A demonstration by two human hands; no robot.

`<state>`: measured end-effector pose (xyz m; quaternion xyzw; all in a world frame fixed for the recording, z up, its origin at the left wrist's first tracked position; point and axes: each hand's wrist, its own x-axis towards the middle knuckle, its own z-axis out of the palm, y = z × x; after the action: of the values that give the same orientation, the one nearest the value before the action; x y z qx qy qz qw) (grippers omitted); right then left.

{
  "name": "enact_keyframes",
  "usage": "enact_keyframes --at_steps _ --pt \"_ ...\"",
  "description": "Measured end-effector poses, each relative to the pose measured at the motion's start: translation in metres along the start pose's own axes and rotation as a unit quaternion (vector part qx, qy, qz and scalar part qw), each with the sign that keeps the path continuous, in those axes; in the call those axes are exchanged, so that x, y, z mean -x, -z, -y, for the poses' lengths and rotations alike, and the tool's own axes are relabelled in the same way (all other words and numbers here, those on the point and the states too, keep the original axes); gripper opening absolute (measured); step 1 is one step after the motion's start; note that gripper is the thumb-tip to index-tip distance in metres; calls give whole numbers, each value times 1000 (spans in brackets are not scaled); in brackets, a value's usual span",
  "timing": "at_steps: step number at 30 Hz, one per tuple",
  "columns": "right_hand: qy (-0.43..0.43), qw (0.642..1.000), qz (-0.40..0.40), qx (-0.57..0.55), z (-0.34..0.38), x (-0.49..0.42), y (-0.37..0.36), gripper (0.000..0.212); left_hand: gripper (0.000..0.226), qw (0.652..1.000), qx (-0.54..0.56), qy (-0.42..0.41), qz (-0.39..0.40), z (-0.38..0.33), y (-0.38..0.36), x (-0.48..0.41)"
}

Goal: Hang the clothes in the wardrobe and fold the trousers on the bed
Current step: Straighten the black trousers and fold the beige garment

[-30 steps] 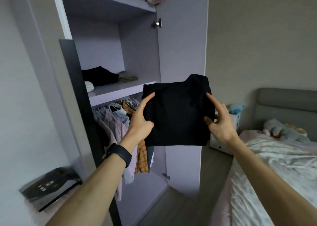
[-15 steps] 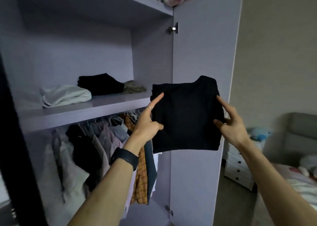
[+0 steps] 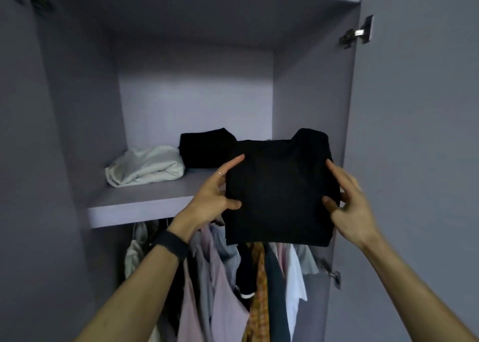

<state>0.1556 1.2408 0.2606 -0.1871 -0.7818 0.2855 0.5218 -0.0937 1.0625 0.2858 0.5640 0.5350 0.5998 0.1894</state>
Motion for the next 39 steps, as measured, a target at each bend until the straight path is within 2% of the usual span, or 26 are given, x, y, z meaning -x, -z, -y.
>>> enact_keyframes --at_steps 9,13,16,21,28,33,39 --pt "-5 988 104 -115 -12 -70 -125 80 104 987 -101 73 -99 -3 101 -9" --pt "-26 978 158 -134 -9 -115 -179 79 98 979 -126 102 -121 -4 147 -32" --pt "-27 978 168 -121 -13 -147 -201 80 97 977 -123 120 -126 2 170 -60" --pt "-10 992 115 -56 -24 -223 -218 80 97 983 -105 100 -109 18 200 -142" --pt "-26 991 95 92 -42 -350 -192 82 98 989 -88 75 -95 28 186 -280" --pt "-54 978 90 182 -86 -426 -176 79 98 989 -63 100 -87 63 151 -372" --pt "-72 935 162 306 -166 -482 -188 76 99 976 -103 178 -71 119 125 -462"
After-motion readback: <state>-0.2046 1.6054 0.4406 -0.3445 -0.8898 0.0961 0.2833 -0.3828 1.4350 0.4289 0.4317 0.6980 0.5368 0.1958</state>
